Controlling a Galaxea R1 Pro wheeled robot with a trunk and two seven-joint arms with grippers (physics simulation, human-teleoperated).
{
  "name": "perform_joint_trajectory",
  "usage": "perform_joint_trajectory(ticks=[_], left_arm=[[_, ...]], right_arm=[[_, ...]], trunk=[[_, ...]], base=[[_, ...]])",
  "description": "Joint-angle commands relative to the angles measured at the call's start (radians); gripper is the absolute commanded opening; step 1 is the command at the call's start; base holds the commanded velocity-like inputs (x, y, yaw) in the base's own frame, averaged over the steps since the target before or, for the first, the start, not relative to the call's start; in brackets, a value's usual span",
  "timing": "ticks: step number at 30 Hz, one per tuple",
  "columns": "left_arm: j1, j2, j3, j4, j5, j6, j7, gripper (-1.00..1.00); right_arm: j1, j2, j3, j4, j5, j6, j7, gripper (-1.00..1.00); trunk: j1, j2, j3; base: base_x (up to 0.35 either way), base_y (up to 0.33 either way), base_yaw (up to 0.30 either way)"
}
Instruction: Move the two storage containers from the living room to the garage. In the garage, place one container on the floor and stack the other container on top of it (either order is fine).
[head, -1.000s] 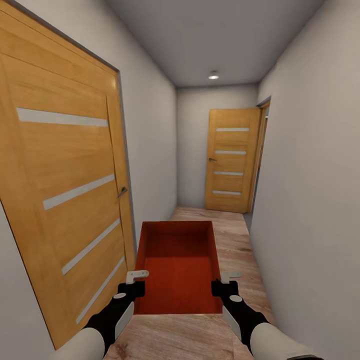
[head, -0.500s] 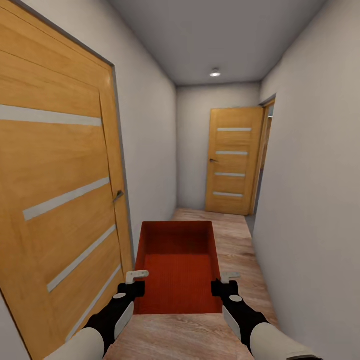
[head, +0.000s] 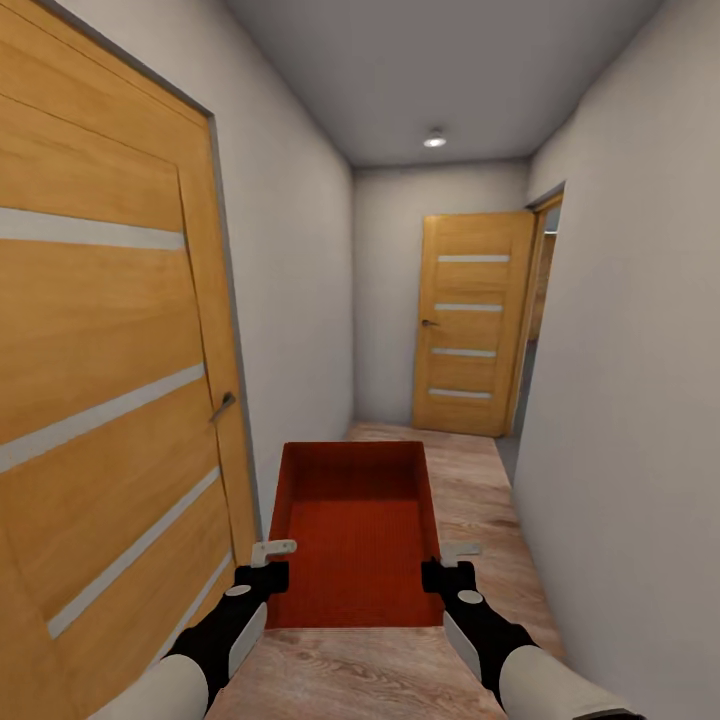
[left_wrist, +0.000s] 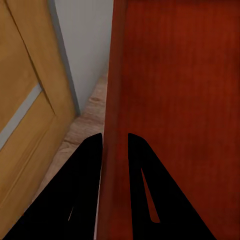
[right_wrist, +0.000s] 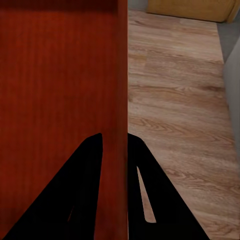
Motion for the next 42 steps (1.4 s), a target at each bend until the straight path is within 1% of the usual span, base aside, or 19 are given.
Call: perform_joint_trajectory(ticks=[1,42], left_arm=[[-0.001,0.001,0.007,-0.053,-0.012,0.000,0.015,-1.00],[-0.001,0.001,0.007,-0.053,-0.013,0.008,0.015,-1.00]], right_arm=[[0.000,-0.001,0.028,0.004,-0.012,0.000,0.003,-1.00],[0.001,0.001,0.028,0.007,-0.011,-0.002,0.002,-1.00]], trunk=[[0.001,-0.001,0.000],[0.001,-0.001,0.000]], base=[[0.321,0.000,0.000],[0.321,0.000,0.000]])
